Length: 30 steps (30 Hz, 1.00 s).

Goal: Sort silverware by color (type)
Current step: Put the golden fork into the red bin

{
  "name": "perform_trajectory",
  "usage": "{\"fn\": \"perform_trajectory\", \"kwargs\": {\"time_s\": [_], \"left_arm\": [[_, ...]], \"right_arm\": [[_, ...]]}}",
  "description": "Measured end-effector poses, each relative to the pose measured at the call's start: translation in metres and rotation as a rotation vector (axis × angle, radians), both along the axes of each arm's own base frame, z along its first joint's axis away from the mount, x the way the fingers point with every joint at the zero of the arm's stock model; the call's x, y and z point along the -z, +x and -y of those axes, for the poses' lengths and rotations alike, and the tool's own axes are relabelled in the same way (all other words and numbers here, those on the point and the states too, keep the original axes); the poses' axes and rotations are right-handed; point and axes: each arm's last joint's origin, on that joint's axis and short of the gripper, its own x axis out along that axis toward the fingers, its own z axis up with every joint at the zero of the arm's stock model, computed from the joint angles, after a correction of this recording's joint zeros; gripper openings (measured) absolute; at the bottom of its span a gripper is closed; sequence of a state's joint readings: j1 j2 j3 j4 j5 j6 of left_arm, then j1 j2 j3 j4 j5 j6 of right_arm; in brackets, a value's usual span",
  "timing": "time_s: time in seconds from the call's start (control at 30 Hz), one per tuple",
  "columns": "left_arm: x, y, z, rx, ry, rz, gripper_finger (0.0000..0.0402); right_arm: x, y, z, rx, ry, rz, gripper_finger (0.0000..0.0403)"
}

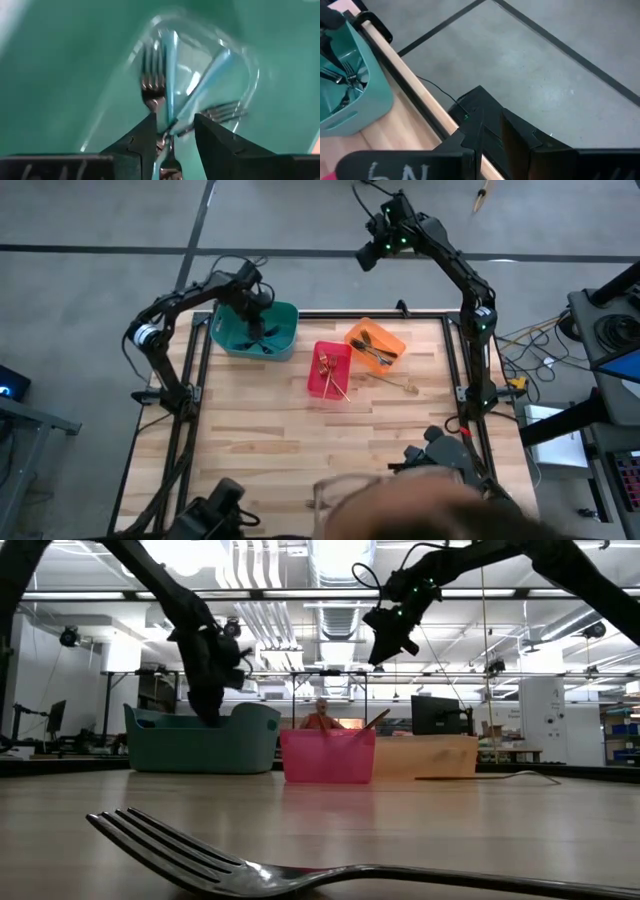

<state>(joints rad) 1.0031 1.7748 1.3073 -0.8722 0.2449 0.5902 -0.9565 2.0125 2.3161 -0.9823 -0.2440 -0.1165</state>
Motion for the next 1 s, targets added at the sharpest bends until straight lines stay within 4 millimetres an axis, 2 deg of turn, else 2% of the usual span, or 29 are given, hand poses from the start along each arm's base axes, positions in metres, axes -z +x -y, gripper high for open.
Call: {"fn": "perform_trajectory", "kwargs": {"time_s": [0.13,0.53,0.83,1.0], "left_arm": [[0.013,0.0,-0.001,0.029,-0.036,-0.044,0.0121],[0.017,0.0,-0.002,0.071,-0.004,-0.086,0.0168],[0.006,-0.003,0.001,0.008,-0.087,-0.12,0.0168],[-0.009,0.0,-0.003,0.004,-0.068,-0.107,0.0168]], "right_arm": [[0.0,-0.001,0.001,-0.021,-0.026,-0.014,0.0054],[-0.004,0.0,0.005,-0.02,-0.071,0.014,0.0054],[-0.004,0.0,0.004,-0.016,-0.065,0.015,0.0054],[-0.004,0.0,0.004,-0.001,-0.051,0.026,0.0054]]}}
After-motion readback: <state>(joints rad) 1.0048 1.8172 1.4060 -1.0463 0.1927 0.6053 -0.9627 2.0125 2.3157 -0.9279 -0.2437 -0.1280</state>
